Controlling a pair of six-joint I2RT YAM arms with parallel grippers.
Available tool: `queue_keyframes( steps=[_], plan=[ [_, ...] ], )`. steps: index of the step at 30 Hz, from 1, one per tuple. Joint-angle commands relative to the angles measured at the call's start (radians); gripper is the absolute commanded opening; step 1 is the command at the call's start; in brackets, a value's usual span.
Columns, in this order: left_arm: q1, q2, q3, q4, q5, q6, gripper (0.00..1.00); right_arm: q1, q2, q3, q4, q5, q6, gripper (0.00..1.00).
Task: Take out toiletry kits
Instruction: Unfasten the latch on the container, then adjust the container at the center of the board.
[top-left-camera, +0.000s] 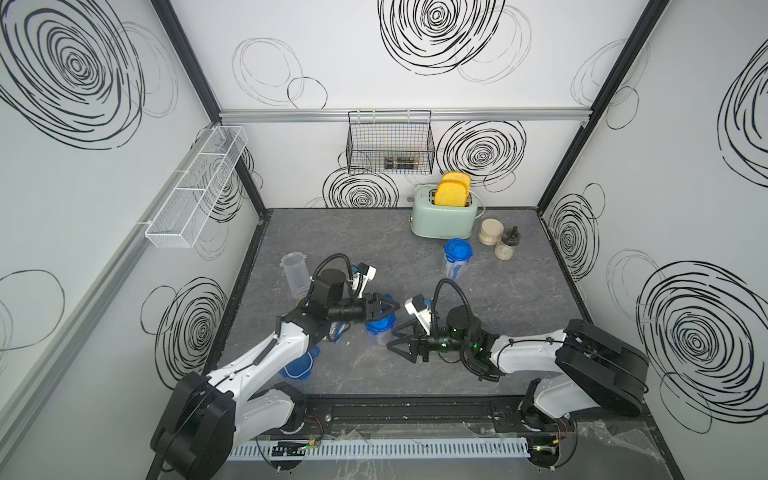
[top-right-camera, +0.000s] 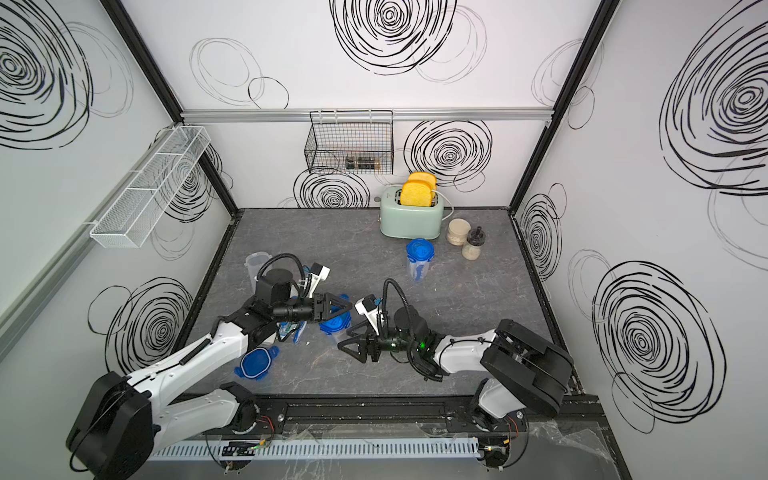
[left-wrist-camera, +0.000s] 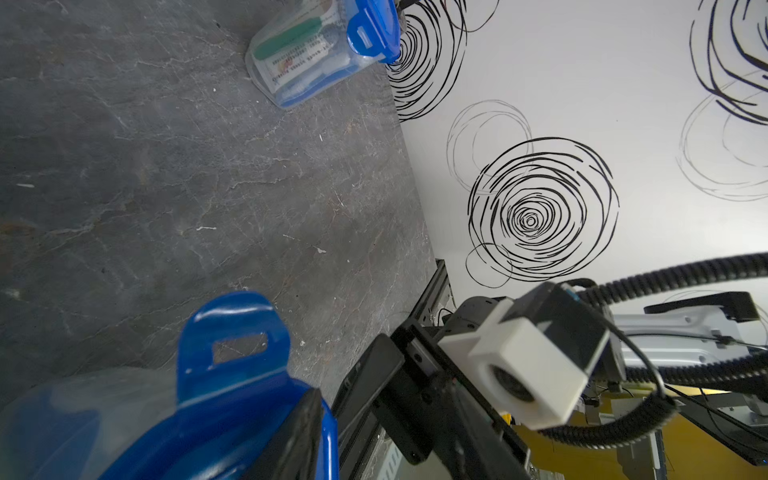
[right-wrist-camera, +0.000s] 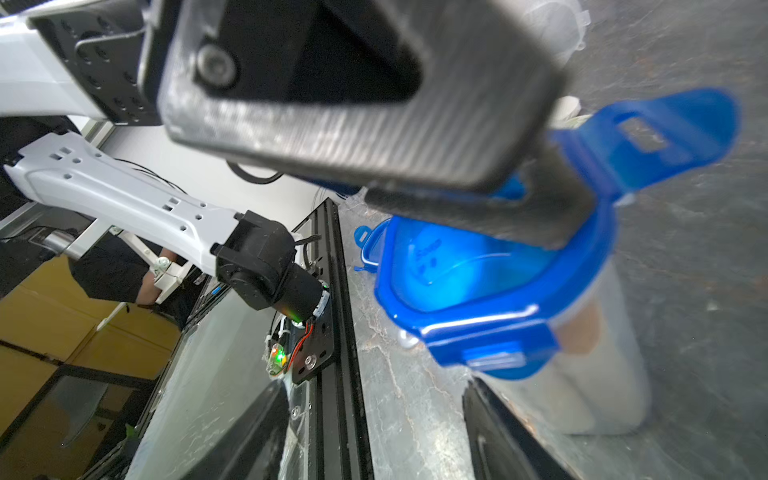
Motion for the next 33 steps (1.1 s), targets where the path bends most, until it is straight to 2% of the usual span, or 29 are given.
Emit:
queue_keyframes(
  steps=[1, 9, 15, 21, 28, 33],
  plan=[
    [-0.009, 0.001, 0.006, -0.163, -0.028, 0.008, 0.53, -0.013, -0.046, 0.020, -0.041, 0.008, -0.038, 0.68],
    [-0.012, -0.016, 0.063, -0.177, 0.000, 0.017, 0.54, -0.044, -0.064, 0.044, -0.121, 0.010, -0.056, 0.68],
    [-0.010, -0.043, 0.111, -0.205, 0.014, 0.047, 0.54, -0.059, -0.091, 0.066, -0.294, 0.157, -0.125, 0.63],
    [-0.010, -0.055, 0.143, -0.228, 0.020, 0.063, 0.54, -0.059, -0.073, 0.121, -0.382, 0.185, -0.209, 0.65],
    [-0.010, -0.077, 0.147, -0.243, 0.016, 0.063, 0.54, -0.061, -0.028, 0.159, -0.369, 0.179, -0.207, 0.66],
    [-0.011, -0.092, 0.142, -0.254, 0.010, 0.066, 0.54, -0.071, -0.023, 0.170, -0.389, 0.233, -0.199, 0.66]
  ],
)
